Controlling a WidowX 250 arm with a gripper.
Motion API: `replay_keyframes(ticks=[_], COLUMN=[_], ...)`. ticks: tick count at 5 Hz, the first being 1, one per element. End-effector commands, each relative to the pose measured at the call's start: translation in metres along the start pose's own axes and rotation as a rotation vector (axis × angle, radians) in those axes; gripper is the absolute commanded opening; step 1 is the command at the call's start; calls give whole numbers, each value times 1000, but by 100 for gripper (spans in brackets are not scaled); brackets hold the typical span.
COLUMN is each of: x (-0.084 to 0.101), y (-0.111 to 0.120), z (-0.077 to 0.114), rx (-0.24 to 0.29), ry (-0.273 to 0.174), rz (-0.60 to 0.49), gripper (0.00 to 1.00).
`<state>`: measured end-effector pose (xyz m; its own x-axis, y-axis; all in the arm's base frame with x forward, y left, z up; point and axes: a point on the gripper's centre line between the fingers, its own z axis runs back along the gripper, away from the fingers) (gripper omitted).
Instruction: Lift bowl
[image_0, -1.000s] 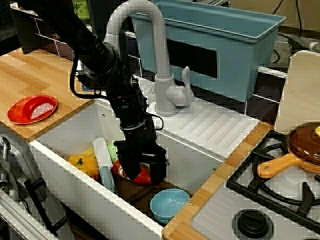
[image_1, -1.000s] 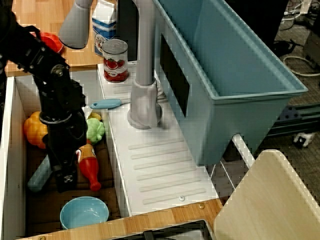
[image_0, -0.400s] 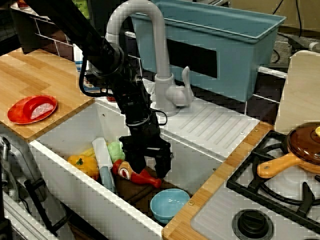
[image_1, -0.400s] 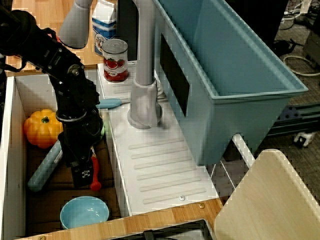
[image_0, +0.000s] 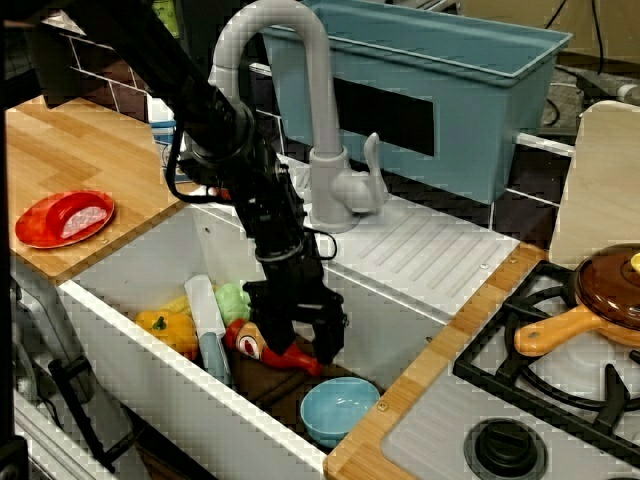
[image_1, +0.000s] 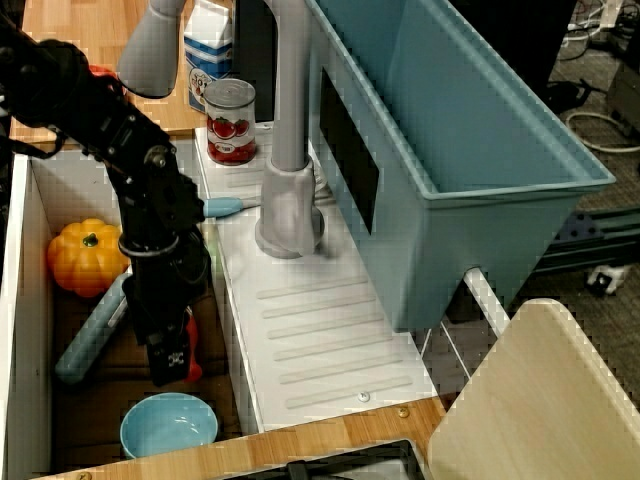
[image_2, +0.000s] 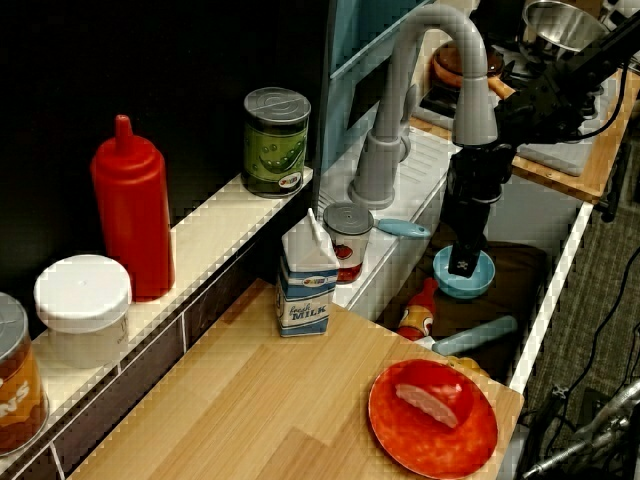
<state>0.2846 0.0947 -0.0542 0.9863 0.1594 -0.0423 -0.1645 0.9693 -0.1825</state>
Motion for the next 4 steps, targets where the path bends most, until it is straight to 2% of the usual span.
replay_keyframes(ticks=[1, 3, 4], x=[6, 3, 3], y=[2, 1, 1], z=[-3, -14, -21], rx=[-8, -15, -36], ry=[-48, -55, -60], rz=[-19, -27, -24], gripper=[100, 100, 100])
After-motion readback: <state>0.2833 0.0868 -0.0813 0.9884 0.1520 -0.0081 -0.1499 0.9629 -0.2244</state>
